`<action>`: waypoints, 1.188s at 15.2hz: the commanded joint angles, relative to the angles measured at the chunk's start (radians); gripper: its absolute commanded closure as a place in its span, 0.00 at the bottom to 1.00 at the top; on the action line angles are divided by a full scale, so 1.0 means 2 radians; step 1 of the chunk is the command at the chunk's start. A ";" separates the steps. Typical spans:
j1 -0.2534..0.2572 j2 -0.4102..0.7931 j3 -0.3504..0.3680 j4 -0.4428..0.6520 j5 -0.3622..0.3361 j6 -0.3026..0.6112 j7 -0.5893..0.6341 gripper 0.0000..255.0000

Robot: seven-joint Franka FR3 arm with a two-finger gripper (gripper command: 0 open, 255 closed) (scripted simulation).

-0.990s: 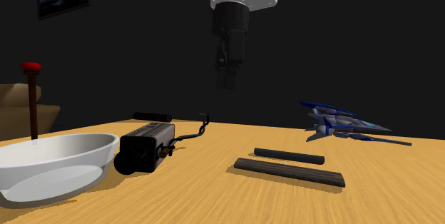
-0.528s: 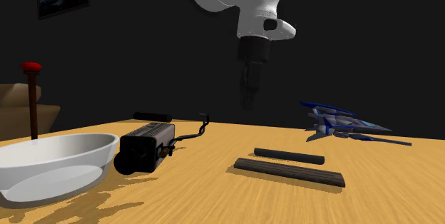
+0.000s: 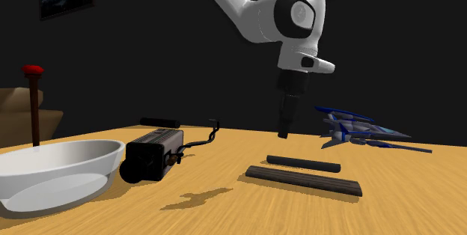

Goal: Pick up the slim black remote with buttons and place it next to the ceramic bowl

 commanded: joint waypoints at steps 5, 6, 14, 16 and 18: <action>0.001 0.123 -0.011 0.127 0.013 -0.007 0.064 0.00; 0.001 0.137 -0.013 0.142 0.015 -0.009 0.070 0.00; 0.006 0.151 -0.011 0.113 0.016 0.034 0.068 0.00; 0.006 0.151 -0.011 0.113 0.016 0.034 0.068 0.00; 0.006 0.151 -0.011 0.113 0.016 0.034 0.068 0.00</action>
